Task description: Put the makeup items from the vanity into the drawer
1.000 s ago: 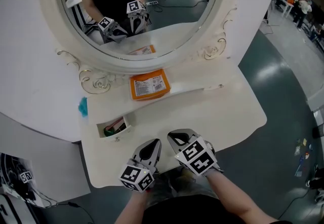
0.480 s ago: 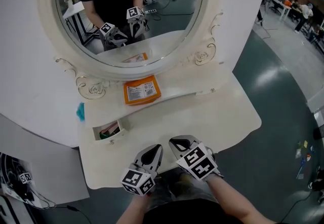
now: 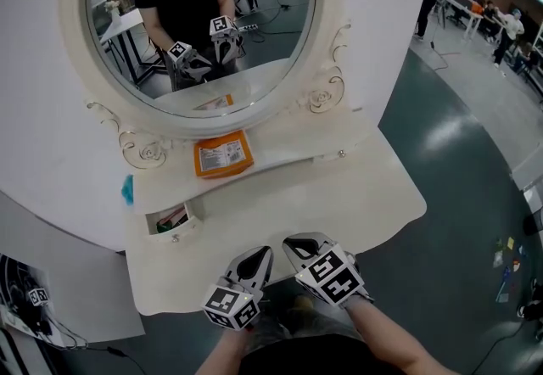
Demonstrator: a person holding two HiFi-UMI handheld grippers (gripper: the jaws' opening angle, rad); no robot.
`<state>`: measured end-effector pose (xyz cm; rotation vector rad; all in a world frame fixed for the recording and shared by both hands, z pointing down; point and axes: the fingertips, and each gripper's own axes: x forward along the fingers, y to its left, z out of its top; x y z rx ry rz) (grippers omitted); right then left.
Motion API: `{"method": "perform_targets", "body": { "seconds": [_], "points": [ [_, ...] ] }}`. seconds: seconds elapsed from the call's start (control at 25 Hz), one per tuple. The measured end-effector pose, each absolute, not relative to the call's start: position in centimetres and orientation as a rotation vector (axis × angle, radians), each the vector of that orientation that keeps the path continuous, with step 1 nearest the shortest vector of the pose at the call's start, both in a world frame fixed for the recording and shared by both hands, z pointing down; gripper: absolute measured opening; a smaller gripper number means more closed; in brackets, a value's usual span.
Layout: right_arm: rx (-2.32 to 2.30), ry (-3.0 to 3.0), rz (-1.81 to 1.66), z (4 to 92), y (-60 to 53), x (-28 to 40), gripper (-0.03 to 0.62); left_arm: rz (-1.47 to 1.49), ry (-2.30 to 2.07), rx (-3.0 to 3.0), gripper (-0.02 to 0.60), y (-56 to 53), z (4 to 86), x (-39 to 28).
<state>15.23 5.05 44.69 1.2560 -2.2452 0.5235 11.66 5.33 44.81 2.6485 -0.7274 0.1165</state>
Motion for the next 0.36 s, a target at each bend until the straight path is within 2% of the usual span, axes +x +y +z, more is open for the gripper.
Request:
{"method": "perform_targets", "body": {
  "seconds": [0.36],
  "points": [
    [1.266,-2.268,0.509,43.7,7.5,17.4,0.020,0.114,-0.710,2.673,0.014,7.2,44.0,14.5]
  ]
}}
